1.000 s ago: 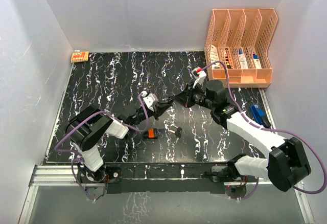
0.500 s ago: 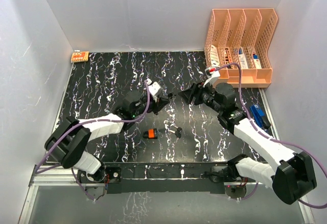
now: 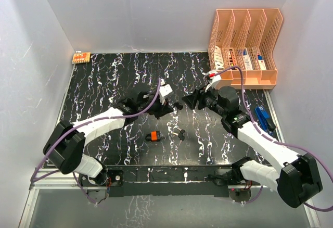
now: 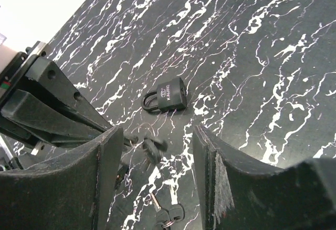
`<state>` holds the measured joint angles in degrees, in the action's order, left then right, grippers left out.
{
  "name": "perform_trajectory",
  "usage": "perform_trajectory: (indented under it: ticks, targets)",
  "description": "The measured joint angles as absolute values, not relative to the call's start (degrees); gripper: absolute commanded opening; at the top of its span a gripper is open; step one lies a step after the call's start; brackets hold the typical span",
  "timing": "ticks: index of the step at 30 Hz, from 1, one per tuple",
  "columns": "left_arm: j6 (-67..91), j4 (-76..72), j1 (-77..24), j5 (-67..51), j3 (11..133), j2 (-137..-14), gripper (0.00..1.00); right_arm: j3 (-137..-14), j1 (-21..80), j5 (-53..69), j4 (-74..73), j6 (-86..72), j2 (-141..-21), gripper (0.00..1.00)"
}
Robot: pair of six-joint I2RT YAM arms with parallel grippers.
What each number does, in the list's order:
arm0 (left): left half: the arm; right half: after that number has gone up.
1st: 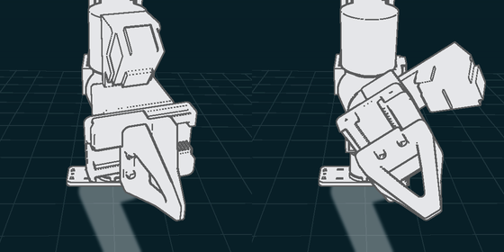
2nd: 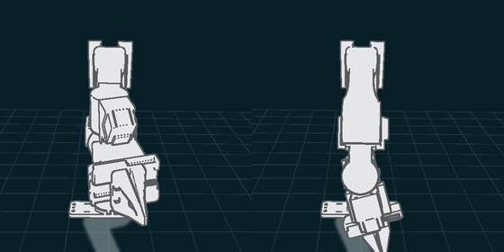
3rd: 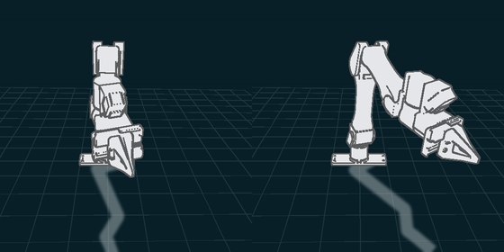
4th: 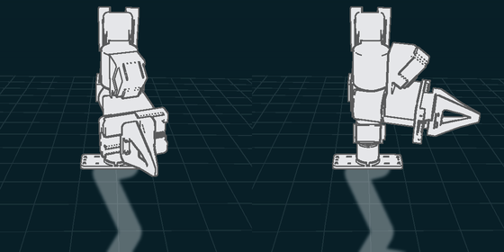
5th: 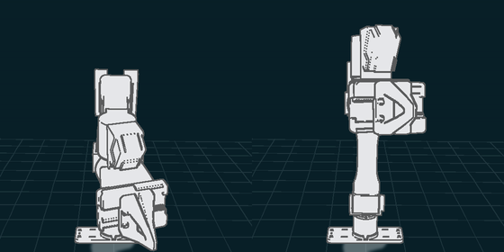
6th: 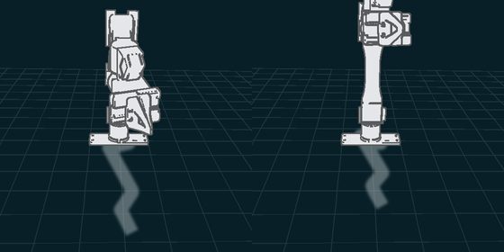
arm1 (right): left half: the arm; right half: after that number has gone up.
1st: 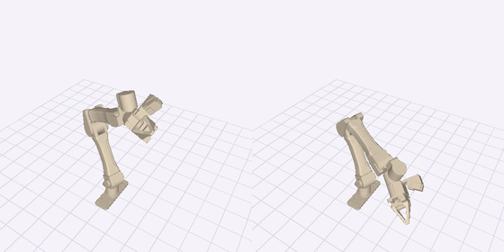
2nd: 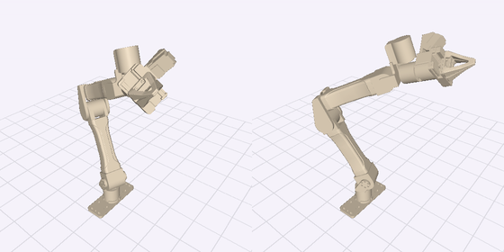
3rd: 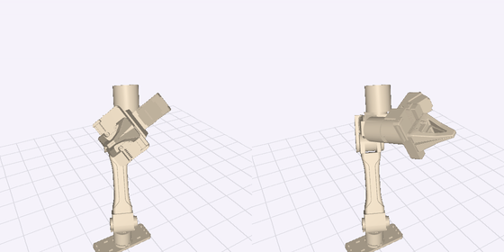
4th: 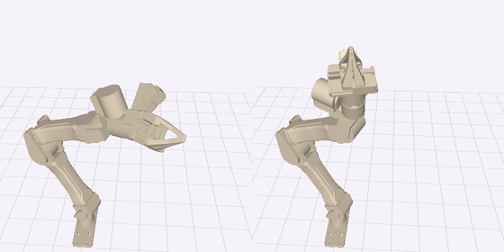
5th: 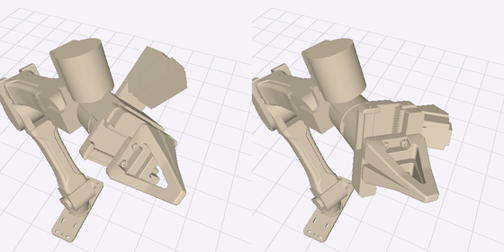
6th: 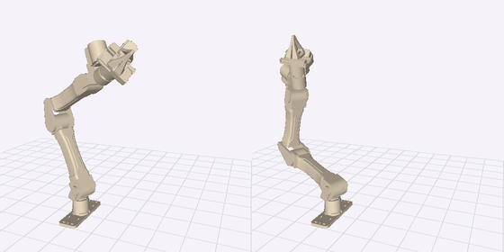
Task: Unlock with the key
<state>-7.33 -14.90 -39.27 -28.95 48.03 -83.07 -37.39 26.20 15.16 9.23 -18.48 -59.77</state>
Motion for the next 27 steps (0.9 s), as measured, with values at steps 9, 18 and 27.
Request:
perform_trajectory:
  ticks: [9,18,27]
  targets:
    - [-12.1,-4.9,-39.3,-38.1,56.0,-88.1,0.0,-35.7,26.2,22.0,12.2,-16.8,-63.0,0.49]
    - [-13.5,-0.8,-38.4,-43.0,57.8,-90.0,0.0,-35.1,26.2,26.8,14.2,-16.5,-63.5,0.43]
    - [-13.5,0.9,-36.3,-47.6,60.4,-91.6,0.0,-33.7,26.2,29.5,14.4,-15.2,-63.9,0.39]
